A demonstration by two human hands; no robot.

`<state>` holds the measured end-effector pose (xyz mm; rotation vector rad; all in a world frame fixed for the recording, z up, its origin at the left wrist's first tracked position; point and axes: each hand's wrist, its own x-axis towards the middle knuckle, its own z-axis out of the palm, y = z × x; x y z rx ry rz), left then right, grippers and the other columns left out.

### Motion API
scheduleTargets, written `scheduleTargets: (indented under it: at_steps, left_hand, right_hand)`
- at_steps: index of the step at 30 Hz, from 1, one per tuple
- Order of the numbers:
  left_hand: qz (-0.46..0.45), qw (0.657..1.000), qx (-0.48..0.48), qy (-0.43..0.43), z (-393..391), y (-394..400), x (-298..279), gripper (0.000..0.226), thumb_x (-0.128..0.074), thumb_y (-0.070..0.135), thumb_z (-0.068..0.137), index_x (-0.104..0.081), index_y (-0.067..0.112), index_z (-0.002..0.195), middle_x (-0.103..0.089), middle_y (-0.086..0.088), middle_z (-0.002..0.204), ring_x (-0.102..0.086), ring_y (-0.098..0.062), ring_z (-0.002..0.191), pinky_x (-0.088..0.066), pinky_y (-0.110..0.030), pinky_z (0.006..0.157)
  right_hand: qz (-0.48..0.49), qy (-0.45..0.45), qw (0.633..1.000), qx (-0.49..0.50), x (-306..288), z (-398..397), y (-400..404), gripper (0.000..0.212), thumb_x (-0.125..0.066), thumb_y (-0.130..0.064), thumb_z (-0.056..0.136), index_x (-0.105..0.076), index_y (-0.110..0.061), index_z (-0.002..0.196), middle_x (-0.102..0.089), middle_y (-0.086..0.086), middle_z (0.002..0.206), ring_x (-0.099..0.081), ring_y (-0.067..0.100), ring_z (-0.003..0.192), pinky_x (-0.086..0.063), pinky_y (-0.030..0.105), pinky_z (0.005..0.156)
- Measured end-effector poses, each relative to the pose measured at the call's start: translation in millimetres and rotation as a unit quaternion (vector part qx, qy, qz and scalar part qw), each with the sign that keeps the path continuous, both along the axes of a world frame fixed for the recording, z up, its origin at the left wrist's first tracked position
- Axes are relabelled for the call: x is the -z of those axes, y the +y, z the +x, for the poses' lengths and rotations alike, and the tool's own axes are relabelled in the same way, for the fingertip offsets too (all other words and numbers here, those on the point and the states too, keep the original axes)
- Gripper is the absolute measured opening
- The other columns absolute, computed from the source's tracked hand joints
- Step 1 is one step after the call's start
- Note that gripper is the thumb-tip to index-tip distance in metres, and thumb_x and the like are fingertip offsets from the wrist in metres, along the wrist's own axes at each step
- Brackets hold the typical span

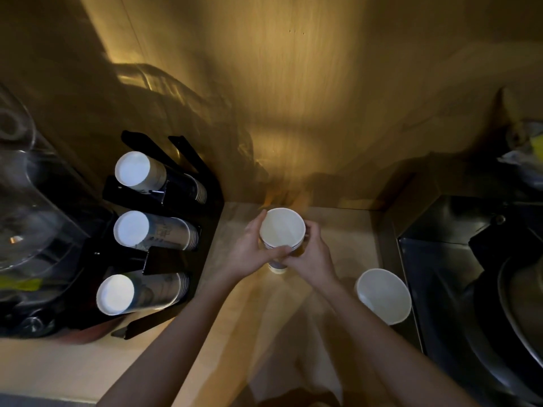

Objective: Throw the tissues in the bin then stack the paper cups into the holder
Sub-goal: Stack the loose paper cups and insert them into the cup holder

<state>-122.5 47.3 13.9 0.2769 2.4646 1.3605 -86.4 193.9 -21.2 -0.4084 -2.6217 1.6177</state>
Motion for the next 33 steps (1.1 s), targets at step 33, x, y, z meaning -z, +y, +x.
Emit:
scheduleTargets:
  at_steps: [33]
  left_hand:
    - [0.241,0.941,-0.147,0.185,26.9,-162.1,-132.8,0.083,-0.088,0.032,0.05,-0.05,0.016,0.122,-0.065,0.004,0.115,-0.065,-0.004,0.099,-0.052,-0.015,0.078]
  right_hand:
    - [-0.122,0.177,0.943,-0.253,-171.4,-27.1,-134.0,0.058,-0.072,-0.053,0.061,-0.05,-0.039,0.113,-0.062,-0.012,0.116,-0.063,0.005,0.1,-0.052,0.023,0.083]
